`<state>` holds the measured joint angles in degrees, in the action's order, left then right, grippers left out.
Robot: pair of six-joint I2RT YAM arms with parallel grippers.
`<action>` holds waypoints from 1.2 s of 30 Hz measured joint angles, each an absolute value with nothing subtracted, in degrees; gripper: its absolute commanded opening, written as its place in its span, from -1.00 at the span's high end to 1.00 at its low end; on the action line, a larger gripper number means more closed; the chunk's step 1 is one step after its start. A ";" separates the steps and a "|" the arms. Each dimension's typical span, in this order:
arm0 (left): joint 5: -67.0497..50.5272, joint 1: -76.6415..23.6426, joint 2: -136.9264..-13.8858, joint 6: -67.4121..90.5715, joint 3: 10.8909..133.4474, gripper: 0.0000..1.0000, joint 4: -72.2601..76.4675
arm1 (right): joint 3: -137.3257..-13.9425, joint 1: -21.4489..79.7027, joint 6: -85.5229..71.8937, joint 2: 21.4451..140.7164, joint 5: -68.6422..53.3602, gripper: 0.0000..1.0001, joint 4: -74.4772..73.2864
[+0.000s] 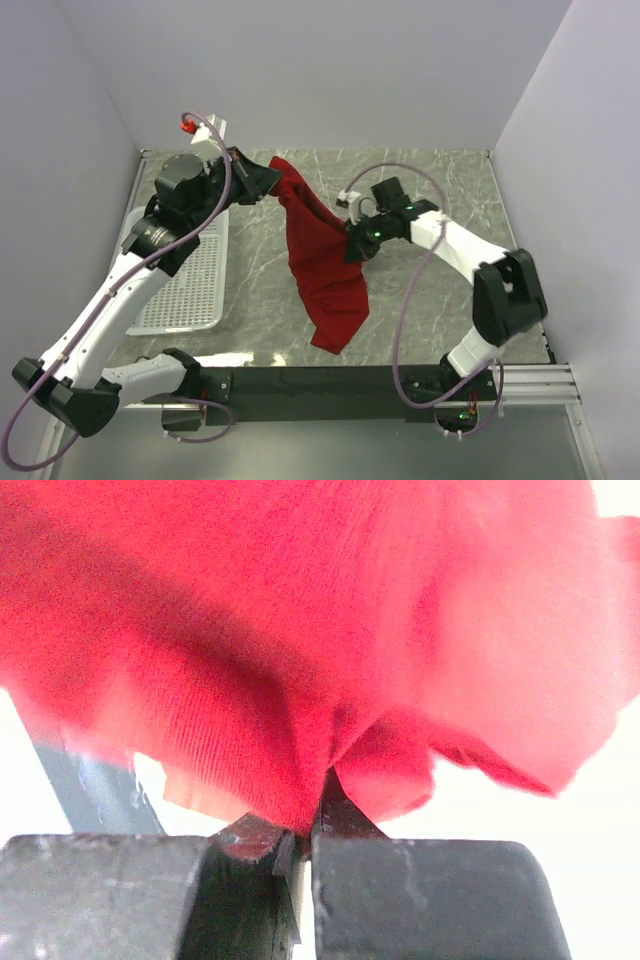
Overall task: Fold and stack the t-shirts
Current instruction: Move the tshirt to the center of the board
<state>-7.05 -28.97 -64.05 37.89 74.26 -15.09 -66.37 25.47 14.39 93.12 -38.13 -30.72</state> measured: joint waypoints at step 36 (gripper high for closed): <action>-2.76 -29.45 -49.54 34.63 75.94 0.99 -9.28 | -93.38 4.99 35.11 57.82 -38.46 1.00 -53.28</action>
<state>-2.76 -29.45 -49.54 34.63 75.94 -9.28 -93.38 4.99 35.11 57.82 -38.46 -53.28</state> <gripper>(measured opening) 0.026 0.018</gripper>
